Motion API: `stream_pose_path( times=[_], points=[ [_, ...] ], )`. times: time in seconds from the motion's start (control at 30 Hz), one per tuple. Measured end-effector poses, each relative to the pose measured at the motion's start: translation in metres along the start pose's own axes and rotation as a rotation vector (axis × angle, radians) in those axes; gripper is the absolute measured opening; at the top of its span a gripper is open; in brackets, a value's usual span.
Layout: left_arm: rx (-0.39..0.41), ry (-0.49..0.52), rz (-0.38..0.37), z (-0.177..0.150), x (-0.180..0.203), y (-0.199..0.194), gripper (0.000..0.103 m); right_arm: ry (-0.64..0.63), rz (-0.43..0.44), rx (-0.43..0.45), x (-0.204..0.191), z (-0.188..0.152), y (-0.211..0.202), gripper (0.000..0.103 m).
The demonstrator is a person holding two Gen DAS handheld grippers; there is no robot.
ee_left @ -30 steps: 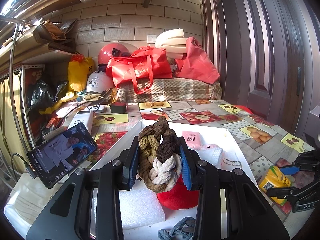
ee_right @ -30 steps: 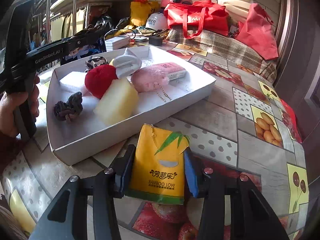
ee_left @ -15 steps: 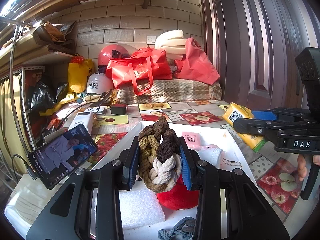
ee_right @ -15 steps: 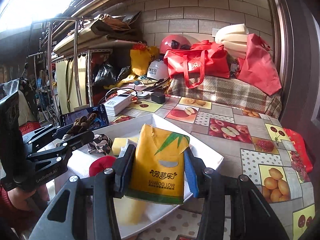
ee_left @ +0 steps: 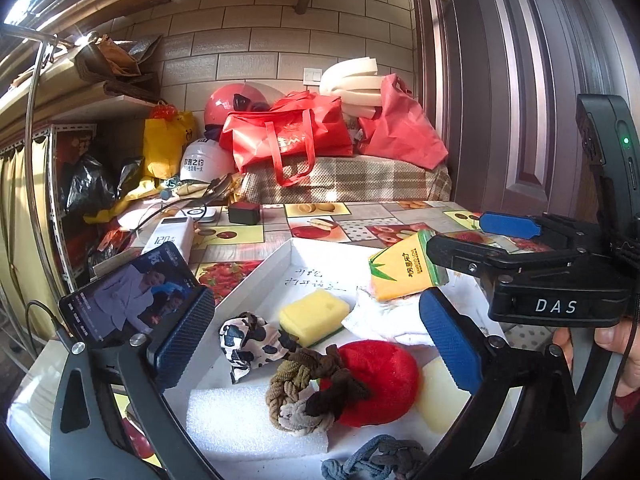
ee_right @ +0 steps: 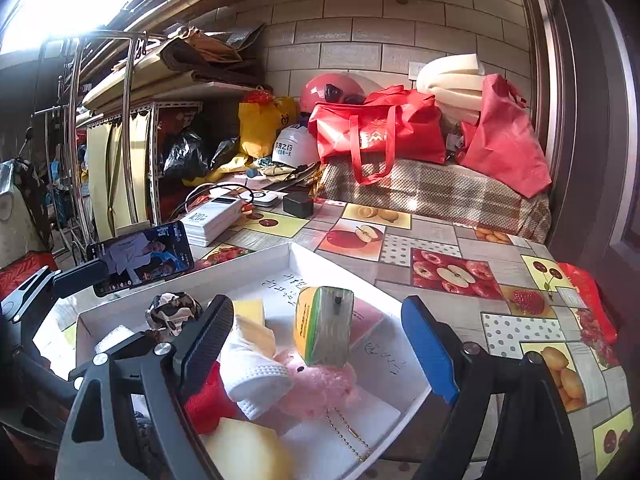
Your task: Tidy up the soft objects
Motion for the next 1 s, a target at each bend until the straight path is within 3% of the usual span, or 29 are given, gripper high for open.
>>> stream_pose_path(
  times=[0.2,0.4,0.63,0.93,1.0],
  points=[
    [-0.001,0.006,0.002,0.0,0.001,0.0,0.103,0.072,-0.05,0.099,0.02,-0.023,-0.037,0.086],
    [0.001,0.007,0.003,0.0,0.001,0.001,0.103,0.075,-0.17,0.052,0.028,-0.046,-0.051,0.086],
    [0.001,0.008,0.003,-0.001,0.001,0.001,0.103,0.163,-0.249,0.089,0.068,-0.079,-0.085,0.086],
    [0.003,0.007,0.01,-0.001,0.001,0.001,0.103,0.316,-0.275,0.118,0.107,-0.121,-0.128,0.086],
    [0.006,0.005,0.016,0.0,0.001,-0.001,0.103,0.345,-0.254,0.101,0.113,-0.128,-0.129,0.103]
  ],
)
Point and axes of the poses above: each gripper's, at about its wrist camera, not at the fingertips, and y roughly the way its jaws point, x to its right, z to its top, the point moved 1 cm from there along y, roughly the way its jaws point, and after that the axes turned 15 degrees about -x, right-handed, at the moved point
